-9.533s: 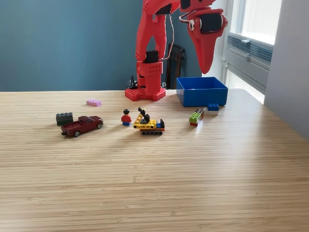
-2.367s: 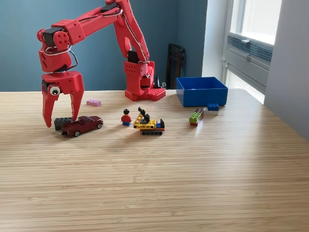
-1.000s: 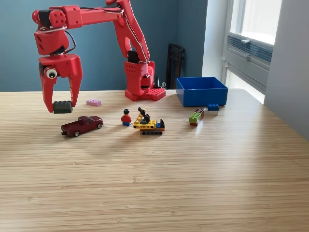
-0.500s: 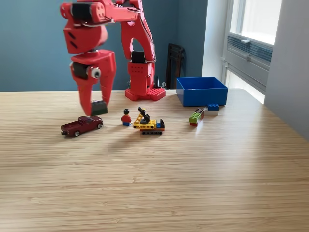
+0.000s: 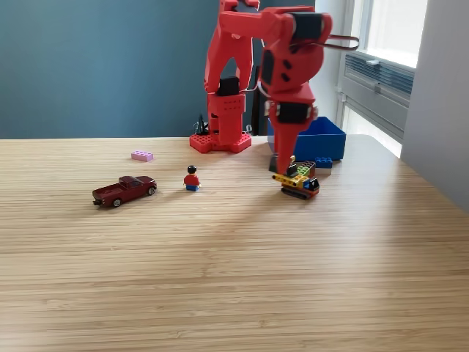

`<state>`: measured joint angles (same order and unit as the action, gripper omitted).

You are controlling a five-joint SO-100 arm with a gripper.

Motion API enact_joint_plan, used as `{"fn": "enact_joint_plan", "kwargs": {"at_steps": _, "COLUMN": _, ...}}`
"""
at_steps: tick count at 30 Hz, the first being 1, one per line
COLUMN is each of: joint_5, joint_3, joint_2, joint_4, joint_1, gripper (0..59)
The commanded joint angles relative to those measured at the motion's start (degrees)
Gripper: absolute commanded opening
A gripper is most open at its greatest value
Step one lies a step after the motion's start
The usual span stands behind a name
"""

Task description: Grasp a lego block and put it in the bin.

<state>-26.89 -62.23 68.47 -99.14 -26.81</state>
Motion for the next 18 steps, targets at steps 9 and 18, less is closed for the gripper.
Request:
{"fn": "enact_joint_plan", "kwargs": {"at_steps": 9, "joint_5": 1.23, "joint_3": 9.32, "joint_2": 2.46, "joint_4": -3.16, "joint_1": -20.74, "gripper": 0.0}}
{"fn": "enact_joint_plan", "kwargs": {"at_steps": 18, "joint_5": 1.05, "joint_3": 0.0, "joint_2": 2.55, "joint_4": -3.34, "joint_1": -34.98, "gripper": 0.0}}
